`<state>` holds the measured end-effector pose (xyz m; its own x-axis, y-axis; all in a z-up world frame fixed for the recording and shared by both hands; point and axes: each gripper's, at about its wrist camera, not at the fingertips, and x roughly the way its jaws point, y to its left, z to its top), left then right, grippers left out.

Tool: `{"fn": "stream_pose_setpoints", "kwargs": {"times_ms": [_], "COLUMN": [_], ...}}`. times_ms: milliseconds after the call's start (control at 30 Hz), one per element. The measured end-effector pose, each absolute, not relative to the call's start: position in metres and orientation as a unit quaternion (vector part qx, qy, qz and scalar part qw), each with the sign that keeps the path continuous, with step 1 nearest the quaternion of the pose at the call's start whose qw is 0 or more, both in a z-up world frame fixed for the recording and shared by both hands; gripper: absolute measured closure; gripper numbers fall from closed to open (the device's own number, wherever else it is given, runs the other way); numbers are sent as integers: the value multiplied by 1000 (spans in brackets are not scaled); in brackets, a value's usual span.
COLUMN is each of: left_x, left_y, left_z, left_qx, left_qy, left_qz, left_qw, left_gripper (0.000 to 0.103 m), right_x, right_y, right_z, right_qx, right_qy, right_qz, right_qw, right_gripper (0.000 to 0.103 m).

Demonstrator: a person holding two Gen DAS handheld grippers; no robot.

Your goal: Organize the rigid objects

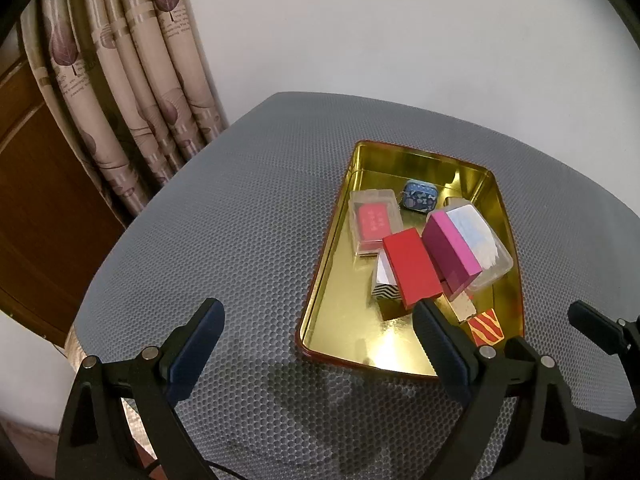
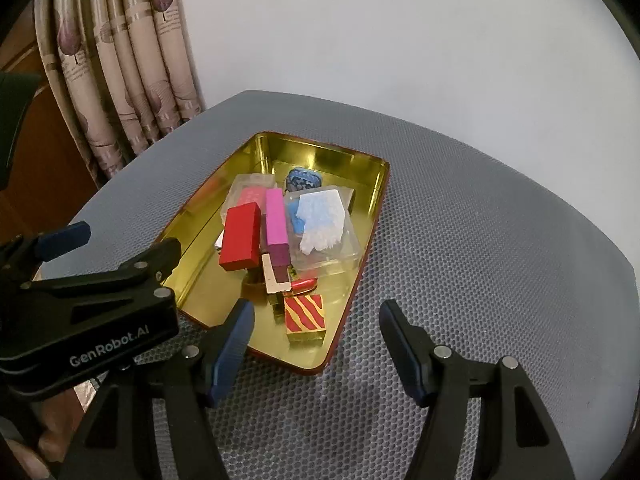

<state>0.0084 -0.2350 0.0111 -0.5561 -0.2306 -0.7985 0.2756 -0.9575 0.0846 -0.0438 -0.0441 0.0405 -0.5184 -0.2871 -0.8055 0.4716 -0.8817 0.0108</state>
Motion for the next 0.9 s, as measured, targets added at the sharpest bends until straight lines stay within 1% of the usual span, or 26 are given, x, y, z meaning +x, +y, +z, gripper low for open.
{"fn": "stream_pose_setpoints", "kwargs": {"times_ms": [900], "left_x": [8], "left_y": [-228], "left_z": [3], "left_qx": [446], "left_qy": [21], "left_qz": [-883], "left_qw": [145], "left_gripper": [10], "right_x": [-39], "right_y": [-42], "right_z": [39], "right_qx": [441], "right_qy": [113], "right_qz": [-860], "right_qw": [229], "right_gripper": [36]}}
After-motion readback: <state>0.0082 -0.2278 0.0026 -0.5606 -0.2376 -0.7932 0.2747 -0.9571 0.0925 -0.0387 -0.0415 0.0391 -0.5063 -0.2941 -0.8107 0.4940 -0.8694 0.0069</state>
